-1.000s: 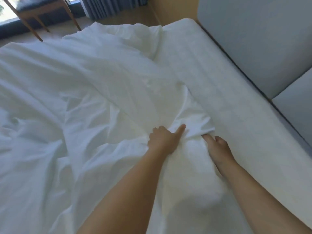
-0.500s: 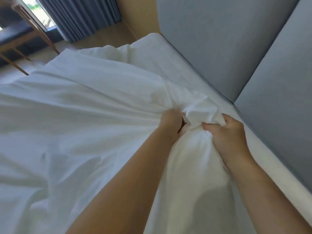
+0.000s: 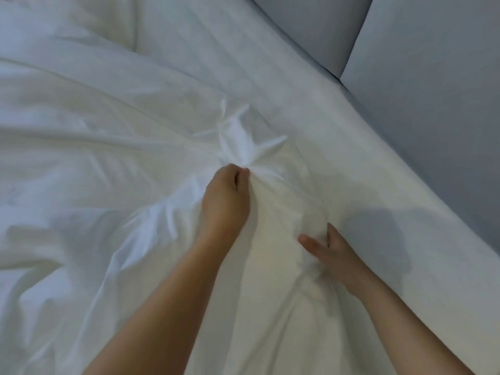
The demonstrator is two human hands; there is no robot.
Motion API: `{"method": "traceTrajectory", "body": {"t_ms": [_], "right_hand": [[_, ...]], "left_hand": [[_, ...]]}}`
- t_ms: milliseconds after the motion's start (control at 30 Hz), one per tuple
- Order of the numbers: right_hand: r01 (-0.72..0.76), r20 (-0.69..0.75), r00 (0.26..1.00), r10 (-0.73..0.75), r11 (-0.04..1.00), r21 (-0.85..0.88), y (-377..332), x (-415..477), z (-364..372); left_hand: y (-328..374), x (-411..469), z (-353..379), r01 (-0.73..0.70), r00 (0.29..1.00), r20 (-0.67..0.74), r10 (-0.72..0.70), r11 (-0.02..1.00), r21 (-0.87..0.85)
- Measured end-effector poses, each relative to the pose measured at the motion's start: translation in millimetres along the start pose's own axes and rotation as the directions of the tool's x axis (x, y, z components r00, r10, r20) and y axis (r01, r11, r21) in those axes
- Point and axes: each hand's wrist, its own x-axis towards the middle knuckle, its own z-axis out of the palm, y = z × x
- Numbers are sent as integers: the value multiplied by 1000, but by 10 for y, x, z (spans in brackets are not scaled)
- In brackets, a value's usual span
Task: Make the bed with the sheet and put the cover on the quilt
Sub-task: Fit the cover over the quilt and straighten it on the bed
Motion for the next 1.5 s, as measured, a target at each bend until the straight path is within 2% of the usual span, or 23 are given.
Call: {"method": "traceTrajectory", "body": {"t_ms": [100,167,300,367,433,467,500,567,633,733,767,800,867,933,1000,1100,1167,1200,1267,1300,1367,1433,1500], "right_hand": [[-33,90,995,32,999,5,70,-65,231],[-60,147,987,66,997,-46,75,-107,369],[-81,147,982,117,970,-231,102,-198,380],[-92,183,970,161,936,-339,188,-291,392],[-94,179,968,174,919,-384,274,-403,479],[-80,147,979,141,930,-357,293,-456,522],[-62,100,990,98,948,-311,291,-499,539],[-41,11,999,44,982,-186,249,-553,501],[-51,-28,998,49,997,-66,201,-620,430],[-56,-89,994,59,998,31,145,-782,361],[-51,-97,994,57,997,65,105,-835,350],[-53,-94,994,62,994,95,75,-879,339],[-63,-81,994,73,990,127,29,-950,330],[-74,-73,994,83,990,120,31,-1003,333],[-69,-73,994,78,990,122,64,-1052,351],[-41,-103,993,56,990,138,123,-1109,409],[-28,-109,993,34,998,54,171,-1136,451],[-22,-90,996,19,999,-27,195,-1155,460],[-35,7,999,37,982,-183,271,-1248,449],[-56,66,995,71,976,-211,341,-1320,423],[-133,121,978,169,957,-256,598,-1486,315],[-252,138,943,302,922,-294,932,-1707,219],[-369,165,895,415,895,-252,1292,-1926,158]], "left_hand": [[45,298,-295,115,968,-193,-157,970,-215],[1,420,-460,170,939,-221,-262,916,-363],[-78,462,-538,247,889,-233,-394,842,-481],[-54,442,-571,269,857,-205,-473,749,-606],[-88,478,-599,411,817,-140,-559,736,-538],[-96,451,-580,503,808,-118,-578,779,-375],[-139,408,-540,505,838,-147,-526,849,-157],[-172,245,-431,363,910,-137,-390,913,-188],[-96,-35,-342,207,971,-112,-212,976,-61],[-85,-550,-221,26,999,20,-29,991,131],[-98,-745,-207,4,999,40,-10,990,140],[-114,-936,-200,25,998,57,-32,993,116],[-173,-1287,-175,157,977,125,-172,981,117],[-271,-1543,-150,184,954,186,-234,950,252],[-328,-1610,-182,143,964,178,-195,953,267],[-473,-1486,-344,107,991,67,-117,986,129],[-705,-1310,-492,180,981,-82,-173,980,83],[-830,-1255,-558,246,966,-106,-237,967,74],[-1050,-1278,-594,327,943,-81,-322,943,59],[-1088,-1373,-565,310,950,-47,-308,950,47],[-1040,-1785,-480,175,985,-9,-175,983,54],[-963,-2343,-385,-62,998,-3,62,996,65],[-935,-2924,-251,-250,959,163,233,963,99]]}}
